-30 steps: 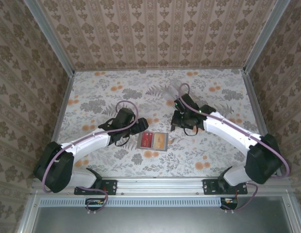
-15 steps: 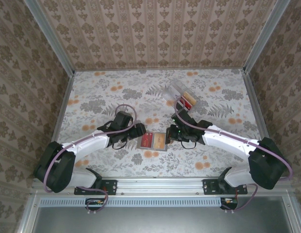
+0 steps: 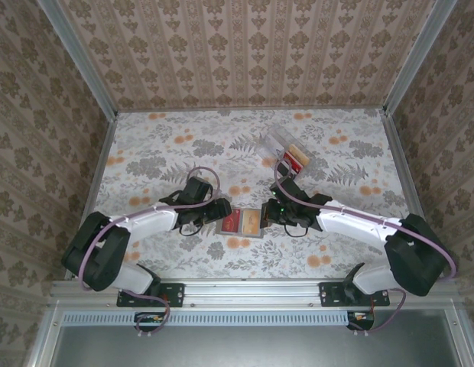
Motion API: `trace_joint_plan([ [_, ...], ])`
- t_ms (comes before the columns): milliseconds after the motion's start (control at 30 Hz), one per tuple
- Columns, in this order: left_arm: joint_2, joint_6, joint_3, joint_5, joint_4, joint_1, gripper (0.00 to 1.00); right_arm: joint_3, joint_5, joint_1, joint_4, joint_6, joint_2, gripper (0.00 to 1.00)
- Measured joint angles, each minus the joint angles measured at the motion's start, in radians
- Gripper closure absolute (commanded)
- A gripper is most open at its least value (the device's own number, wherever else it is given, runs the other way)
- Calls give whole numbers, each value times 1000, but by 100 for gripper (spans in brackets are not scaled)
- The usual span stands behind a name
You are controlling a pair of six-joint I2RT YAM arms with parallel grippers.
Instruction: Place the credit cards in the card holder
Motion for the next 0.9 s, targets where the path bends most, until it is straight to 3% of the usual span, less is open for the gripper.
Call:
trace_joint_plan([
  [667,44,0,0,-1,28,-5,48,-26,-57,0,107,28,25,100],
  [900,60,-23,0,-1,75,-24,50,-14,-95,0,139,37,18,100],
])
